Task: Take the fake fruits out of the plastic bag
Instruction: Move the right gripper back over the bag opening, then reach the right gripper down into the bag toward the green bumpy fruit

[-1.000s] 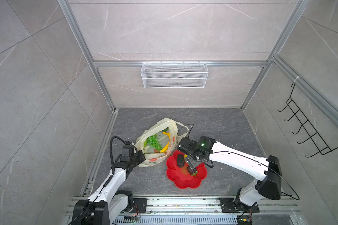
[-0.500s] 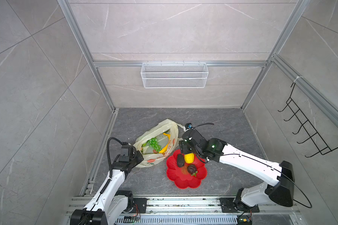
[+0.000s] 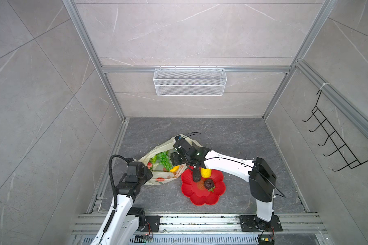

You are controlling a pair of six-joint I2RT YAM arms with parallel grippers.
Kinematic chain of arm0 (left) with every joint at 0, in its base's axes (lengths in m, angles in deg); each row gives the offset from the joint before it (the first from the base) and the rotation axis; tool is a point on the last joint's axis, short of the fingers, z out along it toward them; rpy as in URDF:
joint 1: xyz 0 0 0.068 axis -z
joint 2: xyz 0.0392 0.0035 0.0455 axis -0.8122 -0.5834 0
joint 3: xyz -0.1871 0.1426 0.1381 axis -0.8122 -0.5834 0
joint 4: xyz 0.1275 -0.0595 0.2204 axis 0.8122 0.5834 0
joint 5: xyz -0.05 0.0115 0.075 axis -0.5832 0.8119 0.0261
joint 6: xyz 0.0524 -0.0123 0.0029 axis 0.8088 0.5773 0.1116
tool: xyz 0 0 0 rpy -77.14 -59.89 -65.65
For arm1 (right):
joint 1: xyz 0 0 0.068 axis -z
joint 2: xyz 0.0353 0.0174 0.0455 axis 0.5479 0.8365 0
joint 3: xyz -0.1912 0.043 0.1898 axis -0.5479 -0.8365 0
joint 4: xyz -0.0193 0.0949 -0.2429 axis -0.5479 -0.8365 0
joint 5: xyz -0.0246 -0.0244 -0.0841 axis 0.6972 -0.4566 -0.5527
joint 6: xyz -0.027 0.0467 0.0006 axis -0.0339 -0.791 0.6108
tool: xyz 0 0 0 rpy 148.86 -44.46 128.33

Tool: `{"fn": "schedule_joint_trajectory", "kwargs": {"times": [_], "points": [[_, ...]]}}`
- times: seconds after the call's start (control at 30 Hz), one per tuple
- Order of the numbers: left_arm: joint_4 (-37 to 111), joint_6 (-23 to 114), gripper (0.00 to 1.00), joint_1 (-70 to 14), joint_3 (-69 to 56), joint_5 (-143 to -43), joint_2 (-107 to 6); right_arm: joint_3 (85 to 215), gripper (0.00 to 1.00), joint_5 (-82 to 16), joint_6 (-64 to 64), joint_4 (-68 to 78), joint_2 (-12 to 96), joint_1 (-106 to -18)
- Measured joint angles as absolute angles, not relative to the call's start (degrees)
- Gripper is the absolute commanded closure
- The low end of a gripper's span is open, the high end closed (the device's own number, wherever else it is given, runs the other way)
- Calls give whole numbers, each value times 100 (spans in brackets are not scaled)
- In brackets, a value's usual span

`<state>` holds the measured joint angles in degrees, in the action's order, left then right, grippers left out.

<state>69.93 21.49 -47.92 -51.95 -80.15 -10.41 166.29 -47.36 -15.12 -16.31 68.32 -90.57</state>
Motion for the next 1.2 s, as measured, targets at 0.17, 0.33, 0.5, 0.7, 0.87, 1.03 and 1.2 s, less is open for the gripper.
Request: {"fn": "schedule_joint_trajectory", "kwargs": {"times": [0.17,0.33,0.5,0.7,0.87,1.03,1.2], "points": [[7004,2081,100,-4807,-5195,-7892,-1216,17278,43,-4484,-1510,-1526,7555,-9275],[6917,1946,100,-4877,-5232,-7916,-1421,17849,43,-4246,-1512,-1515,8218,-9376],[6796,1861,100,-4923,-5234,-7918,-1553,18190,40,-4089,-1514,-1432,8692,-9446],[6681,1795,100,-4986,-5311,-8076,-1590,18677,36,-4251,-1556,-1395,9028,-9505],[6595,1760,100,-4986,-5335,-8353,-1456,19313,31,-4613,-1641,-1428,9380,-9503],[6534,1760,100,-4986,-5355,-8524,-1290,20323,28,-4906,-1704,-1707,9953,-9496],[6534,1760,100,-4986,-5392,-8572,-1174,21020,23,-5090,-1776,-1994,10425,-9448]]}}
